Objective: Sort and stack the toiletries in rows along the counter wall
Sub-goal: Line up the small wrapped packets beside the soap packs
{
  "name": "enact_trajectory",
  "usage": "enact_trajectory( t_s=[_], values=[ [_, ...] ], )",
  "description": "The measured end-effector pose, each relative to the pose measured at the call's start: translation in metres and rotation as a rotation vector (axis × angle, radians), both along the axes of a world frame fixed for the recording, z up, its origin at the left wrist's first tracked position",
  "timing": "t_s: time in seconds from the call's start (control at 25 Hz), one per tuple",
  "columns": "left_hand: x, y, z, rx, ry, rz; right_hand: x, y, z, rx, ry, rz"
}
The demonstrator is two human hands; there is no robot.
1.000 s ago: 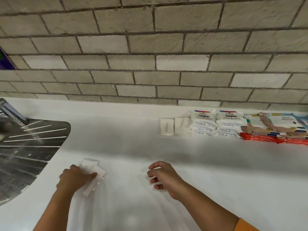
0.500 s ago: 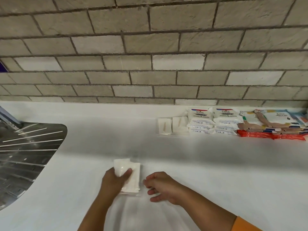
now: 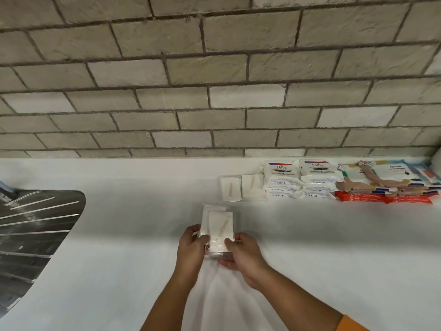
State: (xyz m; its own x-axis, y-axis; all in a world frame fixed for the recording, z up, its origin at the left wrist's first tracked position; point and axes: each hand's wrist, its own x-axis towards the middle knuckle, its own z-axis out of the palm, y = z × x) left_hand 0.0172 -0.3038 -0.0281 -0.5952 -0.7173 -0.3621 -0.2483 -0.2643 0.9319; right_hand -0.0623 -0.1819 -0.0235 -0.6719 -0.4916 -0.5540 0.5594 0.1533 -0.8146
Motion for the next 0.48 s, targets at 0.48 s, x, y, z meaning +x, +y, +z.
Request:
enact_trajectory(
  t_s=[0.48],
  values=[
    [-0.112,-0.039,-0.007,-0.182,-0.035,0.093,-0.127,-0.020,-0.001,0.086,0.045,-0.171]
  ],
)
